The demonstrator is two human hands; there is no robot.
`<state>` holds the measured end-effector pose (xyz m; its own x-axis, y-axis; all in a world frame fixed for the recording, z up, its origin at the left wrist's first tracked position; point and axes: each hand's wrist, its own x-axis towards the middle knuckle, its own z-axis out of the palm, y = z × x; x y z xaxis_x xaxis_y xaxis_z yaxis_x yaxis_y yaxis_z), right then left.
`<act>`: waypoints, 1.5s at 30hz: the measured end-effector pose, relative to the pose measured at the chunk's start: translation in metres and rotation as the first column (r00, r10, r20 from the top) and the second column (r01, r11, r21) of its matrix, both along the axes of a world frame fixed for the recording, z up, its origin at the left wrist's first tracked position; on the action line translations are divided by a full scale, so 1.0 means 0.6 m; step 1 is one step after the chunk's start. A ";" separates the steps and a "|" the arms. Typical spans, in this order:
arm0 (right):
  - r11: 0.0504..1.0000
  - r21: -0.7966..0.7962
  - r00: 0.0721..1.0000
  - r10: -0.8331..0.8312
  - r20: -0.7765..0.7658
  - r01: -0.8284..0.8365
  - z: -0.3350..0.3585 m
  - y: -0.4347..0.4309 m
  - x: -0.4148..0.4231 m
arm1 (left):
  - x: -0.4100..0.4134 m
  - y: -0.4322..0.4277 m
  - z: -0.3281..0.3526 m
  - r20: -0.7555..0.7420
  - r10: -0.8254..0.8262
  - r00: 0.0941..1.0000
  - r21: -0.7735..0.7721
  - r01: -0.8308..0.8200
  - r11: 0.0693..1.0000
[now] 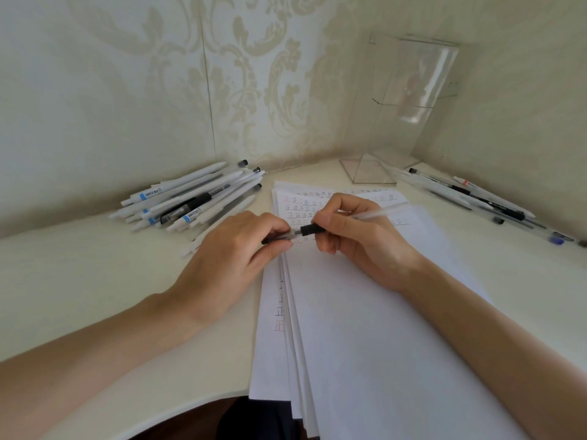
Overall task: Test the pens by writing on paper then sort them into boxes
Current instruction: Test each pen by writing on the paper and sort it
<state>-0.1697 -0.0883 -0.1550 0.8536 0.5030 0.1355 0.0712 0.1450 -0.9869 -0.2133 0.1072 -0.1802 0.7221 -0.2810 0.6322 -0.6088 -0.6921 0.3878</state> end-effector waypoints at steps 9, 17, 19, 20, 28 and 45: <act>0.999 -0.037 0.999 0.006 0.044 -0.004 -0.005 0.010 -0.012 | 0.005 0.005 -0.011 0.124 -0.022 0.992 0.072 0.013 0.997; 0.944 -0.277 0.956 -0.103 0.275 0.182 -0.004 0.010 0.009 | 0.012 0.028 0.011 0.123 0.234 0.964 -0.069 -0.227 0.971; 0.773 -0.493 0.845 -0.103 0.525 0.401 -0.014 -0.002 0.017 | 0.013 0.065 0.026 0.163 0.381 0.910 -0.109 -0.367 0.924; 0.707 -0.538 0.804 -0.072 0.591 0.459 -0.019 -0.006 0.021 | 0.014 0.088 0.031 0.166 0.454 0.875 -0.126 -0.438 0.890; 0.610 -0.571 0.696 0.044 0.717 0.550 -0.039 -0.005 0.036 | 0.030 0.162 0.004 0.017 0.714 0.700 0.052 -0.713 0.699; 0.243 -0.531 0.583 -0.373 0.721 0.812 -0.024 -0.264 0.051 | 0.060 -0.165 -0.005 -0.291 -0.168 0.942 0.355 0.270 0.895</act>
